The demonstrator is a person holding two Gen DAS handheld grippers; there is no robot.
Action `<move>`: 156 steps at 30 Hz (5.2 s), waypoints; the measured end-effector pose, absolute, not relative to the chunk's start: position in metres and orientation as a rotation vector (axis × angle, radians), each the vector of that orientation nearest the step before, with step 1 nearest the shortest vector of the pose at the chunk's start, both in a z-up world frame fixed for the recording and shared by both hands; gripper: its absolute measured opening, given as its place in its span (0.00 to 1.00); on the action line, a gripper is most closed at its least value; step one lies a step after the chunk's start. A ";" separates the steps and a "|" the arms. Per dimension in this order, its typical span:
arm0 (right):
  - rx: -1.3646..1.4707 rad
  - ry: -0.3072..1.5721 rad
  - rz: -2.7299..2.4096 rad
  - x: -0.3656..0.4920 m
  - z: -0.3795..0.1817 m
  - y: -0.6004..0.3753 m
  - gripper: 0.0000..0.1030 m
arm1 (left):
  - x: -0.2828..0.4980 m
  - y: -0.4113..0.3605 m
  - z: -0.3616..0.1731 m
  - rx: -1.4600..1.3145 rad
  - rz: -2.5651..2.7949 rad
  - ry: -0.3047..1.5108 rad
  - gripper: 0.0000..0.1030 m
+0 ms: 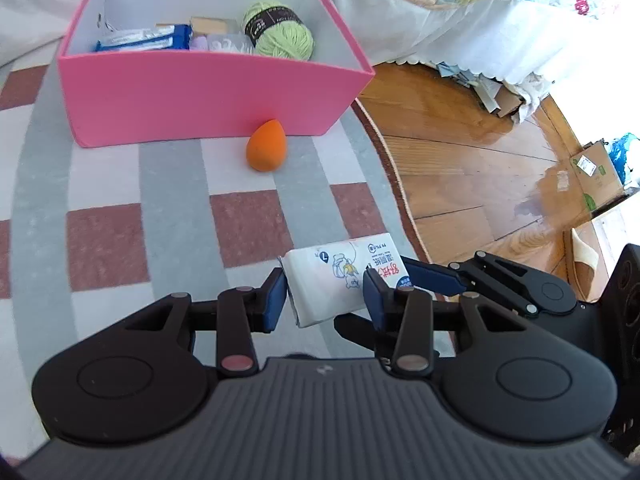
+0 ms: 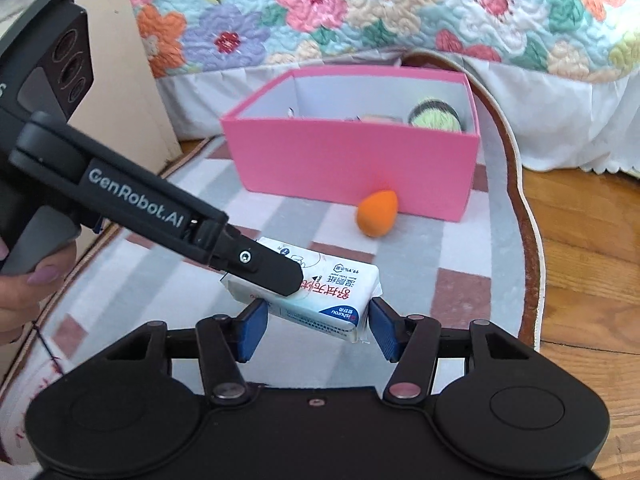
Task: Organize objects
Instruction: 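Lower the left gripper onto the white tissue pack and grasp it, then carry the tissue pack with the left gripper into the pink box and release, then withdraw the left gripper from the box toward the orange sponge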
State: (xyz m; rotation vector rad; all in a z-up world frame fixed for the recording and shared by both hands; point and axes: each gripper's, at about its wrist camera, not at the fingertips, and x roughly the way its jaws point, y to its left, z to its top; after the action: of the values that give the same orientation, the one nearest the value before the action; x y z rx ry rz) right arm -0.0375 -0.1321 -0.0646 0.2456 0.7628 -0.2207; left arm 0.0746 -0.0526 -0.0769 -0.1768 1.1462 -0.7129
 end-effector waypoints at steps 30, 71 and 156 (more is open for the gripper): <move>0.132 0.543 -0.219 -0.029 0.054 -0.118 0.58 | 0.064 -0.033 0.073 -0.044 -0.709 0.907 0.39; 0.228 0.890 -0.237 0.193 -0.064 -0.269 0.58 | 0.312 -0.055 -0.091 -0.315 -0.512 1.127 0.40; 0.059 0.672 -0.236 0.031 -0.056 -0.156 0.72 | 0.140 -0.050 -0.046 -0.072 -0.698 1.003 0.63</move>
State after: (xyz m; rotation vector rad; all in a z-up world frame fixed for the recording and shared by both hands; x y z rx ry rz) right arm 0.0310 -0.1563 -0.0562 0.0588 0.6718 -0.2359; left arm 0.1404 -0.0503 -0.0458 -0.0723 1.0032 -0.6982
